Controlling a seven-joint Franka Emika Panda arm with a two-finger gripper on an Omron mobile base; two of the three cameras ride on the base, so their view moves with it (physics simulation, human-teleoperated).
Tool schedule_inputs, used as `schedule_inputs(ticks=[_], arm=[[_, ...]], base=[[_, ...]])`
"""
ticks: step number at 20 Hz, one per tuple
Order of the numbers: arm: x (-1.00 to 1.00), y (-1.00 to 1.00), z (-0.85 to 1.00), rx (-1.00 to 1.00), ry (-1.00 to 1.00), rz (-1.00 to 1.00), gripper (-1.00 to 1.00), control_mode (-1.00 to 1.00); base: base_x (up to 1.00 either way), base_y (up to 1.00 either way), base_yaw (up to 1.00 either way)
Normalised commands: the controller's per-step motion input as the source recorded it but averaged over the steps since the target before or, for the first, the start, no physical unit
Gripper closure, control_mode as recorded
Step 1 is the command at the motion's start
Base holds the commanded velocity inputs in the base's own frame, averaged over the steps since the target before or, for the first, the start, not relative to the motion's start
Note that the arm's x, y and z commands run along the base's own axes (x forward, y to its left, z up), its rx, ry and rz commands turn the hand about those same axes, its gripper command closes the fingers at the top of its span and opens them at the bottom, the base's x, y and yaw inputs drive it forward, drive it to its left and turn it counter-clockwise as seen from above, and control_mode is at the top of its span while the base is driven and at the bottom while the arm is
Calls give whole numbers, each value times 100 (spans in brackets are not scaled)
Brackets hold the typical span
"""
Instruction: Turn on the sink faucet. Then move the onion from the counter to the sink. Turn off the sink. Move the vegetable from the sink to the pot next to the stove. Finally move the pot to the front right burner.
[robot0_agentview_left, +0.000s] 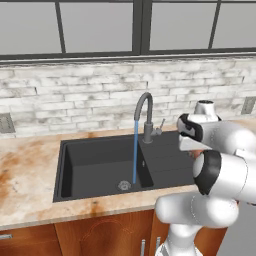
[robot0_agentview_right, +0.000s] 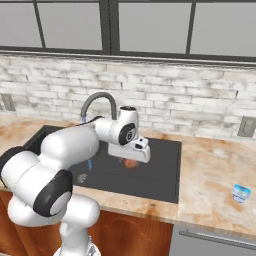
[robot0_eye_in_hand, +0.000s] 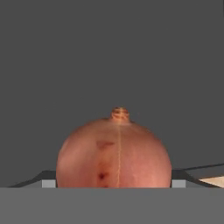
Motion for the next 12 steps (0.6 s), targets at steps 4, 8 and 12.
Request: schedule_inputs(ticks=[4, 8, 12], arm=[[26, 100, 0, 1, 0, 8, 100, -100], [27, 100, 0, 0, 0, 7, 100, -100], [22, 100, 0, 0, 0, 7, 100, -100]], base=[[0, 0, 0], [0, 0, 0], [0, 0, 0]])
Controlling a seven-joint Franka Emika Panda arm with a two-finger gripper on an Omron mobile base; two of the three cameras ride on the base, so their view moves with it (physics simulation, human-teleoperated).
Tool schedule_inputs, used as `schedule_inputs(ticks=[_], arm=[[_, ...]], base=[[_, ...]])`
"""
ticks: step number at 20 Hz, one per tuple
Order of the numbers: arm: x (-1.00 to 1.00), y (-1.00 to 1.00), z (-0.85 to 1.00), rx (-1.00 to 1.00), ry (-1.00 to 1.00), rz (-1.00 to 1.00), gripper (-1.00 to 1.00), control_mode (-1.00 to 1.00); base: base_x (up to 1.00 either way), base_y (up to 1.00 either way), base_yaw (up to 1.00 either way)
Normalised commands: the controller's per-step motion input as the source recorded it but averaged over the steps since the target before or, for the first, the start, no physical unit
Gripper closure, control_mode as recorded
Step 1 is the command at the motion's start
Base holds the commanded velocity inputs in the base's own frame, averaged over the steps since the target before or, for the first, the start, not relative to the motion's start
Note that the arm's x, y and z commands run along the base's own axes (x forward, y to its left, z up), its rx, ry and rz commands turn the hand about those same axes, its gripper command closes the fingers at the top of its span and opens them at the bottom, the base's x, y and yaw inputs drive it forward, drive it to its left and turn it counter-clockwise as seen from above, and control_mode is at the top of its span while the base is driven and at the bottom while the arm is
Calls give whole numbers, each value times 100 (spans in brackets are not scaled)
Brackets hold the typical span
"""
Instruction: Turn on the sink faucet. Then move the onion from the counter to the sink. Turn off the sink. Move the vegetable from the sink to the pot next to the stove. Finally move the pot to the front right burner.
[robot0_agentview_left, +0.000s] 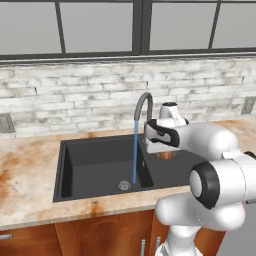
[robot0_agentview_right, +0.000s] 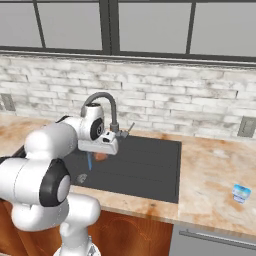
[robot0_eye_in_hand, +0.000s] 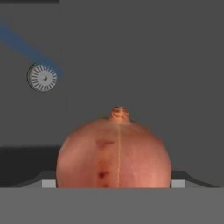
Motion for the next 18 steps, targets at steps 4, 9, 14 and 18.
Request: schedule_inputs(ticks=[4, 9, 14, 18], arm=[[22, 100, 0, 0, 0, 5, 100, -100], [20, 100, -8, 0, 0, 4, 100, -100], [10, 67, -10, -3, 5, 3, 100, -100], [41, 55, -12, 0, 3, 0, 100, -100]], base=[[0, 0, 0], [0, 0, 0], [0, 0, 0], [0, 0, 0]])
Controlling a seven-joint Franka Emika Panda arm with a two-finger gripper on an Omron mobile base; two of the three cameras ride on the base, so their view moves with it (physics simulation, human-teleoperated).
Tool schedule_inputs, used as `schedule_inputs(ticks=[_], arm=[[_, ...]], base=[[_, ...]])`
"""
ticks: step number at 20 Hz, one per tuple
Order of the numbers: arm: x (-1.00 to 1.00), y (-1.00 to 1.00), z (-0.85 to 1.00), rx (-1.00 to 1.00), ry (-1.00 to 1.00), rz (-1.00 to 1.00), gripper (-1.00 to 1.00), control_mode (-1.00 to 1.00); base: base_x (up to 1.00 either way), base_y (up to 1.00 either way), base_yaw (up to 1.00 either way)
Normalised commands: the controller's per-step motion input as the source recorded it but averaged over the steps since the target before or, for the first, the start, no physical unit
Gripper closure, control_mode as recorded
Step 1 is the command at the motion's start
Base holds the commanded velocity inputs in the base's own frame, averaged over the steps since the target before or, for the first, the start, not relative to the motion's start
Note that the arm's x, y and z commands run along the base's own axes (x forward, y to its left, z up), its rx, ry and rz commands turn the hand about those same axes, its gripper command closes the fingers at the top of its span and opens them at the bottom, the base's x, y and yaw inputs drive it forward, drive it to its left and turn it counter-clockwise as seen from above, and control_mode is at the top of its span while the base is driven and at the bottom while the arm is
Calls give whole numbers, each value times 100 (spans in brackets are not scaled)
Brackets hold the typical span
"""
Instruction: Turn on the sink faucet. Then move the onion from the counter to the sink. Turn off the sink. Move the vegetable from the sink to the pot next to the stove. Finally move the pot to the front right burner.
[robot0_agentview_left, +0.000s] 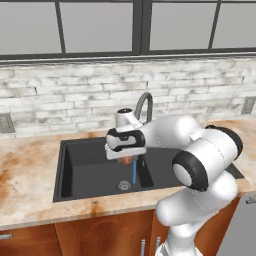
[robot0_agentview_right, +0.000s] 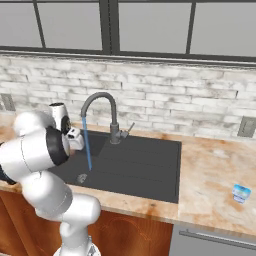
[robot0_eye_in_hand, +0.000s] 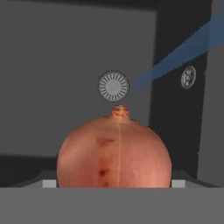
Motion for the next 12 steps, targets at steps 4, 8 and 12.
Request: schedule_inputs(ticks=[4, 8, 12], arm=[[56, 56, -15, 0, 0, 0, 100, -100], [45, 41, -33, 0, 0, 0, 100, -100], [36, 22, -36, 0, 0, -1, 100, -100]], base=[[0, 0, 0], [0, 0, 0], [0, 0, 0]])
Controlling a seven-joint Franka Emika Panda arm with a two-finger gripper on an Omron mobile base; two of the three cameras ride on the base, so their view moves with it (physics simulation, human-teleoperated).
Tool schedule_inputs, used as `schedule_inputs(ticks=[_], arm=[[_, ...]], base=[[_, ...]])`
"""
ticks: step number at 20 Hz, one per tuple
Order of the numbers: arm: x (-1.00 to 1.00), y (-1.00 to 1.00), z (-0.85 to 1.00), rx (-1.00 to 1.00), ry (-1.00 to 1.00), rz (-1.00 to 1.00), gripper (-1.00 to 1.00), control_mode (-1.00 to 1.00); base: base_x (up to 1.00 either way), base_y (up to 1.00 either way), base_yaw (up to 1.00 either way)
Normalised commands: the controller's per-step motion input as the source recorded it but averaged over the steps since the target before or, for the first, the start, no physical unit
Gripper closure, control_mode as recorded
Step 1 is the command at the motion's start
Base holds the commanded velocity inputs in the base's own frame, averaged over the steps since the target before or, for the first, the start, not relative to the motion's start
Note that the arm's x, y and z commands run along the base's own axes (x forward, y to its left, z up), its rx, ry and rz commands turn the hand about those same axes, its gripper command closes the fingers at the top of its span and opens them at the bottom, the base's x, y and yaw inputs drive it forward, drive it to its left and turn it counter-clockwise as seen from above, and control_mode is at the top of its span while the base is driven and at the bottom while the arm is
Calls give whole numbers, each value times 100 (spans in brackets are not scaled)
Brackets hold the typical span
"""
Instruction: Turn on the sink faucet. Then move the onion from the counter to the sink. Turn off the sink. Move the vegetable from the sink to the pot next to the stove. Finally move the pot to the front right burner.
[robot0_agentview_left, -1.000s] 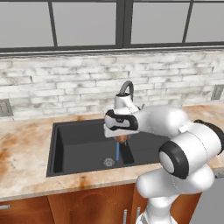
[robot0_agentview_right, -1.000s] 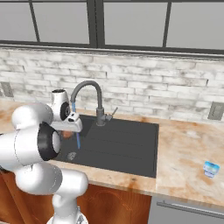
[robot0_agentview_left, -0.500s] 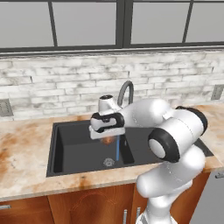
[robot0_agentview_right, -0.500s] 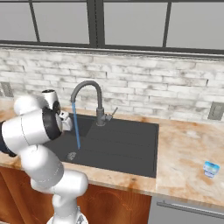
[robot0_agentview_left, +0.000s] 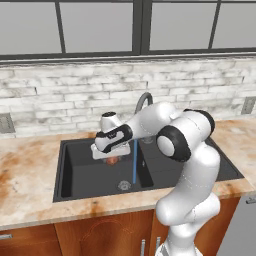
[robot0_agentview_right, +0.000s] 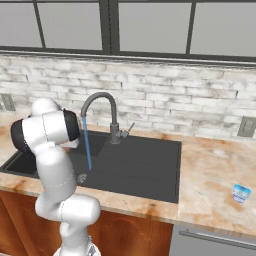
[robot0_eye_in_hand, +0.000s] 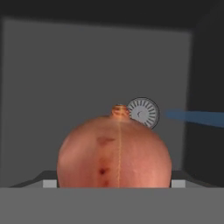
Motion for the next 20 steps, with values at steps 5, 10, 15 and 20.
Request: schedule_inputs(ticks=[5, 10, 15, 20], arm=[[13, 4, -24, -3, 0, 0, 100, -100], [16, 0, -30, -3, 1, 0, 100, -100], [39, 10, -41, 0, 0, 0, 100, -100], [22, 8, -47, 0, 0, -1, 100, -100]], base=[[0, 0, 0], [0, 0, 0], [0, 0, 0], [0, 0, 0]])
